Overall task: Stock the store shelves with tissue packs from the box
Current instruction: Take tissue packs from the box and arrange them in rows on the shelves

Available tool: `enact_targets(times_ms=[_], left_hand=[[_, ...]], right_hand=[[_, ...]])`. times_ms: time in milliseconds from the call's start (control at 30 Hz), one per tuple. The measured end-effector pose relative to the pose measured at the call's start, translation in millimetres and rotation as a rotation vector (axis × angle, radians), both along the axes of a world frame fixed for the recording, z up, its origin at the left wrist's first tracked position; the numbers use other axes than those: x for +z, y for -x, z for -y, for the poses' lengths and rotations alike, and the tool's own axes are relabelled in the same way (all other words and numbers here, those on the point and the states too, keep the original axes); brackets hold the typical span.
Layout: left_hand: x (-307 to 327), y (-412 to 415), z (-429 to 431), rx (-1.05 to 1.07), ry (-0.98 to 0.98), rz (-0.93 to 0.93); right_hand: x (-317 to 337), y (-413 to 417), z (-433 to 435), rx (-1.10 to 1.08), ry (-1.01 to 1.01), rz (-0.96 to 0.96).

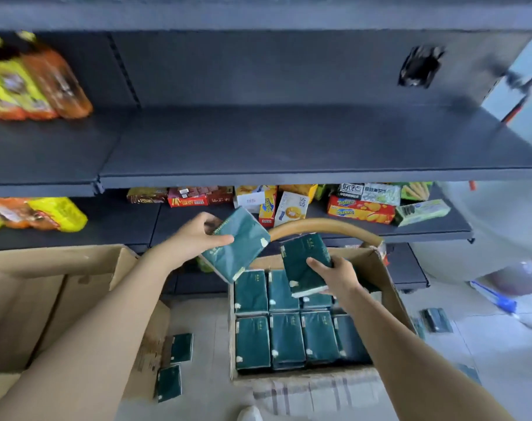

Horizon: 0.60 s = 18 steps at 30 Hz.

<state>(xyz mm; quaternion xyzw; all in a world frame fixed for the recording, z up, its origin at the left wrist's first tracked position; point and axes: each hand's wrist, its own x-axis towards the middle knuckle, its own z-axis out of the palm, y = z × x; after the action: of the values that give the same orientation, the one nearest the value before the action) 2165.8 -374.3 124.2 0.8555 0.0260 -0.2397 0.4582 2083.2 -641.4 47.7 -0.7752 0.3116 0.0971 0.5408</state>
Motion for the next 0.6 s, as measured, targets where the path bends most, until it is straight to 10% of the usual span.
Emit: enact_targets(times_ms=[600], left_hand=[[264.9,55.7,107.8,0.038,0.111,0.621]], right_hand=[[292.7,-46.4,141.0,0.251,0.236,0.609]])
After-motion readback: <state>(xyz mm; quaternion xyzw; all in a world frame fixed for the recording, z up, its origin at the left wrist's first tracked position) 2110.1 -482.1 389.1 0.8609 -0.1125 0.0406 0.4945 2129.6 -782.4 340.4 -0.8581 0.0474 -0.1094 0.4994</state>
